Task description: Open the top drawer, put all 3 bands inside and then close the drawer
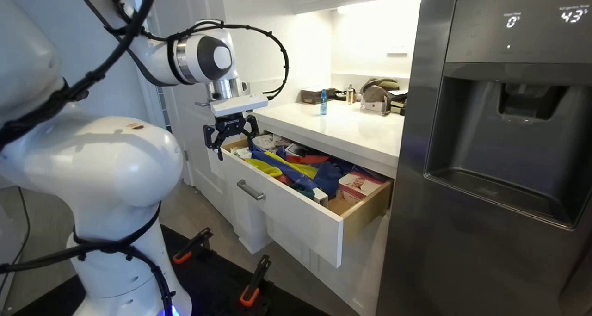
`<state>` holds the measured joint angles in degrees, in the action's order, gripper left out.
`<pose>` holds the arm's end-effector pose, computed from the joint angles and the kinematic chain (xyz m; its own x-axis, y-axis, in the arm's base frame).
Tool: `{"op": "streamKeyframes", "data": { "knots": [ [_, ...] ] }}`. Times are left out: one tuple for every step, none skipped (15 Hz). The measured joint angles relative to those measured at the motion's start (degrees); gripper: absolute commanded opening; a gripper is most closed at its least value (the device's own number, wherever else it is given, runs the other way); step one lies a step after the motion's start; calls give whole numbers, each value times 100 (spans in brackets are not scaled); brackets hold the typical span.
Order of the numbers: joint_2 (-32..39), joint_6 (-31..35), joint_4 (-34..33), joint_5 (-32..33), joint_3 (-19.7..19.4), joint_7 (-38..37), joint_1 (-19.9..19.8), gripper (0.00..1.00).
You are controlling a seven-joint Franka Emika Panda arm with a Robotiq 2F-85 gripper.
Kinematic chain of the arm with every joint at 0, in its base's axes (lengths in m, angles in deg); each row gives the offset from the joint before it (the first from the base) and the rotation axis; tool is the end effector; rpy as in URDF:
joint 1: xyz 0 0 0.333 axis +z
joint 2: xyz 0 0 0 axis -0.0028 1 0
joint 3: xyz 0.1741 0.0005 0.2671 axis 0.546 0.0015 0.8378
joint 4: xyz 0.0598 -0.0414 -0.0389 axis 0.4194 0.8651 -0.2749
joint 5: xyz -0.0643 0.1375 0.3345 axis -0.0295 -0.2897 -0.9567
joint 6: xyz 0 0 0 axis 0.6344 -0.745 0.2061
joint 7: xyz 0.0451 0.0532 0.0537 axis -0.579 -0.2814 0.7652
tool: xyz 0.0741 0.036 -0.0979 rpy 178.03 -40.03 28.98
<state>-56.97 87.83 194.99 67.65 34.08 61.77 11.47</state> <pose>0.3362 0.0898 0.3336 0.4521 0.8917 -0.0202 0.8899 -0.4495 0.0774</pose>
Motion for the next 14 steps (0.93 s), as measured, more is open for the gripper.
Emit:
{"op": "streamKeyframes", "data": {
  "knots": [
    [58, 228, -1, 35, 45, -87, 38, 100],
    [133, 462, -3, 83, 91, -166, 70, 100],
    [224, 669, -5, 142, 141, -248, 94, 100],
    [323, 848, -5, 227, 185, -334, 104, 100],
    [437, 1003, -6, 311, 221, -427, 110, 100],
    [556, 1118, -7, 381, 256, -501, 111, 100],
    [679, 1194, -7, 458, 282, -560, 111, 100],
    [793, 1232, -9, 522, 299, -611, 111, 100],
    [903, 1257, -10, 578, 312, -654, 111, 100],
    [1010, 1280, -12, 628, 314, -663, 111, 100],
    [1106, 1307, -12, 682, 314, -679, 110, 100],
    [1197, 1335, -13, 733, 314, -704, 108, 100],
    [1284, 1362, -14, 780, 314, -746, 107, 100],
    [1368, 1386, -15, 815, 314, -762, 104, 100]
  ]
}}
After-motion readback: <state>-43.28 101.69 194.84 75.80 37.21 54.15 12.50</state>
